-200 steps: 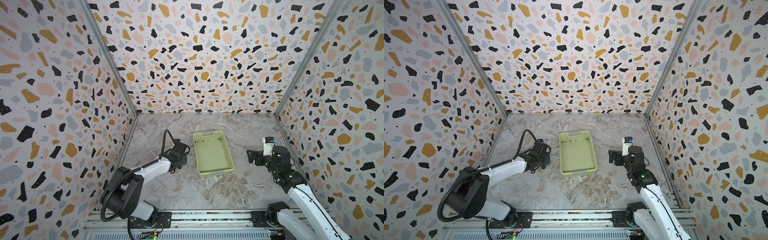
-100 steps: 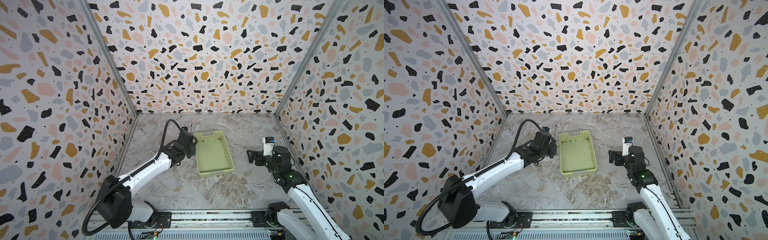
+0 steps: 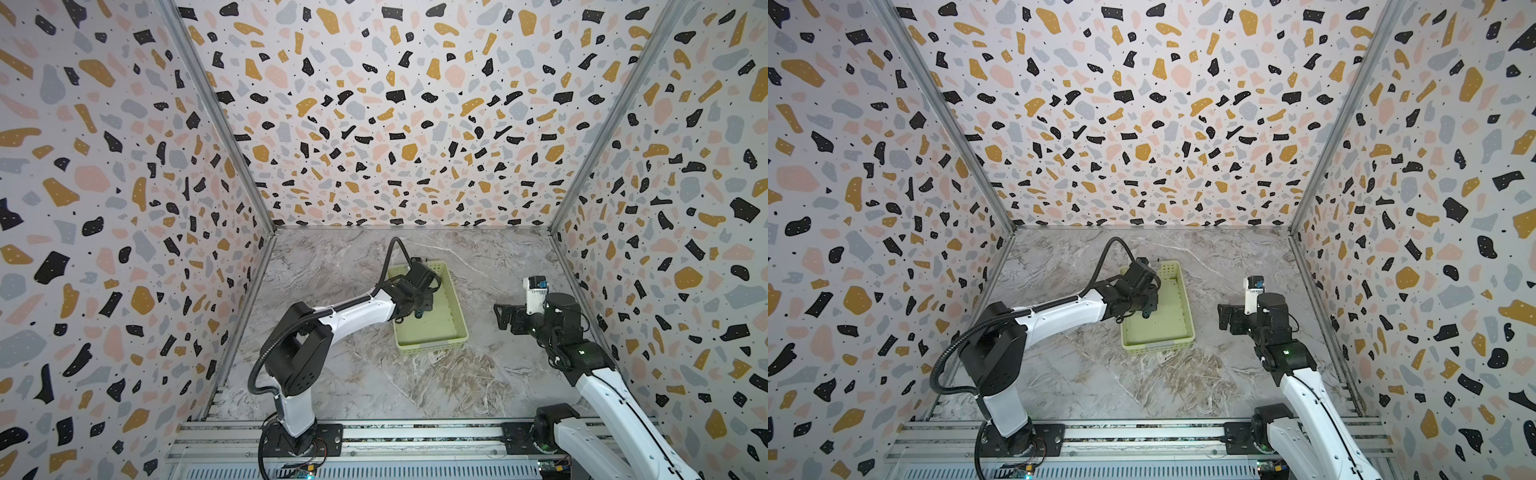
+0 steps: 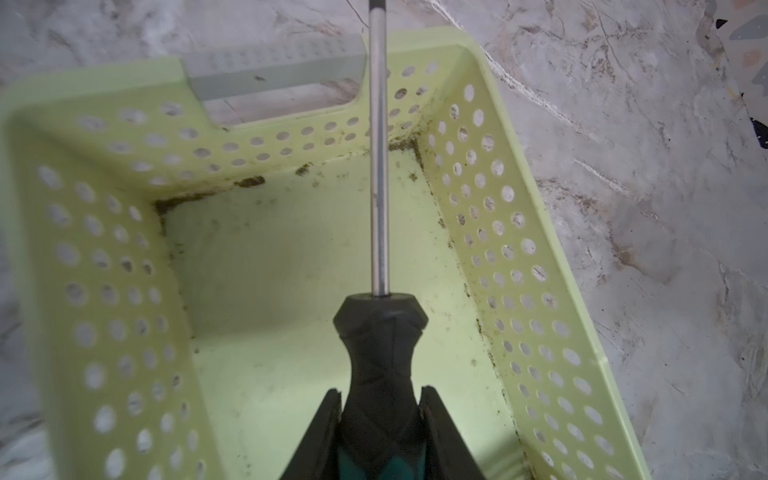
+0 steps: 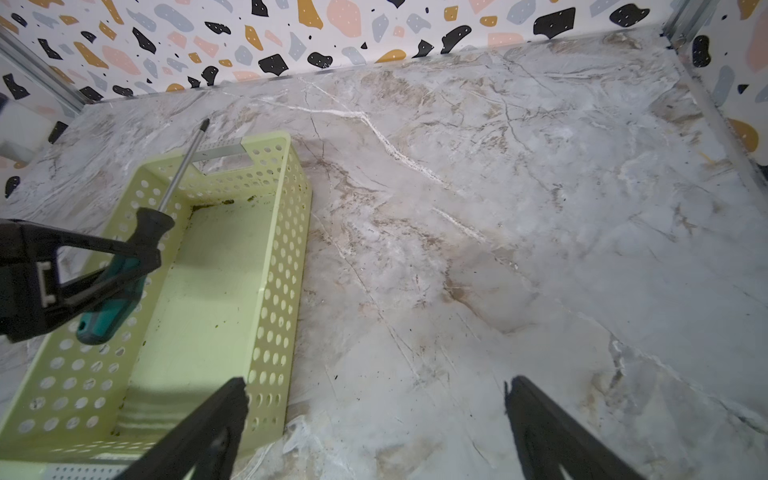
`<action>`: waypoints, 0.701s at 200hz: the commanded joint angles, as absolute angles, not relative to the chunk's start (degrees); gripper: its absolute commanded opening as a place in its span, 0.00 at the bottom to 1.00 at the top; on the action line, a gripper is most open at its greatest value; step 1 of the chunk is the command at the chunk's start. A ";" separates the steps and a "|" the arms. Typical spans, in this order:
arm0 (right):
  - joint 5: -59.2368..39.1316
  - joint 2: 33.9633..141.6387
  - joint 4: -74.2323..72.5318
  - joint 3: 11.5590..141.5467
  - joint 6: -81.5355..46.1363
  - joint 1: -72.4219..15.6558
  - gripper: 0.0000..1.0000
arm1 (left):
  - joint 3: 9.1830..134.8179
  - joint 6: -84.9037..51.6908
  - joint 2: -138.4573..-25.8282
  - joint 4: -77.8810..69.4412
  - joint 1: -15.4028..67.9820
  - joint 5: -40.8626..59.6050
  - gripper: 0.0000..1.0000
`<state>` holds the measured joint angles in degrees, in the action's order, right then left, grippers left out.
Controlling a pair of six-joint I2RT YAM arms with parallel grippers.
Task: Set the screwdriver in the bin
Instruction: 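Lift the screwdriver with the left gripper and carry it over the basket, then lower the screwdriver into the basket and open the left gripper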
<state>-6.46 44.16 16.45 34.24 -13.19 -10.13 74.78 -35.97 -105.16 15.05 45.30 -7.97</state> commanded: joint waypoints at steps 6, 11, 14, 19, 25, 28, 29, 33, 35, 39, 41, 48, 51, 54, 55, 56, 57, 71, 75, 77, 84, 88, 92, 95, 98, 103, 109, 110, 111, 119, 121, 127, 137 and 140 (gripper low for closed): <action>-7.85 43.66 17.10 35.62 -12.30 -9.32 0.99 | 76.93 -37.78 -108.13 10.87 45.96 -5.92 0.28; -8.11 43.91 16.93 35.64 -12.30 -9.23 0.99 | 76.99 -38.00 -108.77 10.71 46.01 -5.81 0.28; -8.29 44.02 16.84 35.61 -12.30 -9.15 0.99 | 77.06 -37.97 -109.11 10.58 46.05 -5.80 0.28; -8.45 44.31 16.87 35.71 -12.30 -9.13 0.99 | 77.16 -38.11 -109.58 10.57 46.09 -5.75 0.28; -8.67 44.61 16.71 35.76 -12.30 -9.01 0.99 | 77.23 -38.13 -110.15 10.55 46.14 -5.80 0.28; -8.75 44.76 16.70 35.77 -12.30 -8.98 0.99 | 77.21 -38.21 -110.36 10.57 46.14 -5.80 0.28; -8.77 44.79 16.70 35.77 -12.26 -8.97 0.99 | 77.19 -38.26 -110.46 10.56 46.19 -5.76 0.28; -8.99 44.90 16.70 35.78 -12.18 -8.89 0.99 | 77.17 -38.29 -110.75 10.57 46.23 -5.72 0.28; -9.08 44.98 16.66 35.82 -12.21 -8.84 0.99 | 77.17 -38.31 -110.81 10.55 46.23 -5.71 0.28; -9.19 45.12 16.70 35.86 -12.21 -8.79 0.99 | 77.07 -38.37 -111.05 10.47 46.26 -5.71 0.28; -9.29 45.16 16.70 35.90 -12.17 -8.70 0.99 | 77.06 -38.36 -111.15 10.44 46.30 -5.65 0.28; -9.52 45.26 16.62 35.82 -12.07 -8.61 0.99 | 76.96 -38.40 -111.43 10.32 46.29 -5.47 0.28; -9.63 45.31 16.66 35.83 -12.04 -8.54 0.99 | 76.92 -38.33 -111.59 10.19 46.32 -5.38 0.28; -9.71 45.36 16.55 35.80 -12.12 -8.48 0.99 | 76.87 -38.28 -111.76 10.14 46.32 -5.29 0.29; -9.73 45.35 16.54 35.79 -12.08 -8.46 0.99 | 76.93 -38.30 -111.82 10.17 46.32 -5.28 0.29; -9.74 45.35 16.53 35.78 -12.15 -8.45 0.99 | 76.96 -38.31 -111.90 10.14 46.32 -5.28 0.29; -9.79 45.35 16.57 35.78 -12.18 -8.40 0.99 | 76.93 -38.23 -111.94 10.17 46.32 -5.28 0.29; -10.10 45.40 16.52 35.66 -12.24 -8.11 0.99 | 77.09 -37.98 -112.62 10.41 46.41 -5.27 0.30; -10.19 45.35 16.51 35.60 -12.29 -8.09 0.99 | 77.10 -37.90 -112.79 10.46 46.41 -5.35 0.30; -10.24 45.29 16.52 35.62 -12.30 -8.02 0.99 | 77.13 -37.91 -112.88 10.46 46.41 -5.36 0.30; -10.43 45.27 16.55 35.54 -12.30 -7.93 0.99 | 77.17 -37.78 -113.17 10.51 46.40 -5.36 0.30; -10.44 45.26 16.55 35.59 -12.33 -7.91 0.99 | 77.17 -37.77 -113.35 10.47 46.36 -5.36 0.30; -10.54 45.20 16.54 35.51 -12.34 -7.91 0.99 | 77.20 -37.75 -113.48 10.48 46.40 -5.32 0.31; -10.55 45.18 16.60 35.53 -12.35 -7.84 0.99 | 77.28 -37.70 -113.67 10.51 46.41 -5.21 0.31; -10.54 45.11 16.61 35.53 -12.33 -7.83 0.99 | 77.40 -37.64 -113.80 10.54 46.38 -5.16 0.32; -10.48 45.09 16.66 35.56 -12.26 -7.78 0.99 | 77.43 -37.60 -114.02 10.65 46.40 -5.01 0.33; -10.46 45.01 16.78 35.74 -12.23 -7.67 0.99 | 77.58 -37.57 -114.23 10.65 46.40 -4.92 0.34; -10.46 45.01 16.83 35.76 -12.22 -7.66 0.99 | 77.55 -37.59 -114.24 10.64 46.40 -4.92 0.34; -10.46 45.00 16.85 35.76 -12.18 -7.65 0.99 | 77.53 -37.60 -114.29 10.68 46.41 -4.92 0.34; -10.46 44.91 17.04 35.86 -11.97 -7.43 0.99 | 77.61 -37.68 -114.48 10.65 46.40 -4.83 0.36; -10.41 44.91 17.14 35.86 -11.96 -7.40 0.99 | 77.56 -37.63 -114.51 10.71 46.40 -4.81 0.36; -10.43 44.84 17.22 35.95 -11.83 -7.25 0.99 | 77.54 -37.63 -114.60 10.61 46.41 -4.75 0.38; -10.41 44.76 17.49 36.17 -11.67 -6.97 0.99 | 77.52 -37.58 -114.68 10.55 46.41 -4.75 0.40; -10.33 44.74 17.57 36.23 -11.58 -6.88 0.99 | 77.37 -37.60 -114.68 10.55 46.41 -4.75 0.41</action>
<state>-9.89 45.52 16.47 34.24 -12.47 -7.62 75.16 -37.76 -114.50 12.29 46.13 -5.13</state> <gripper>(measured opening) 0.988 0.393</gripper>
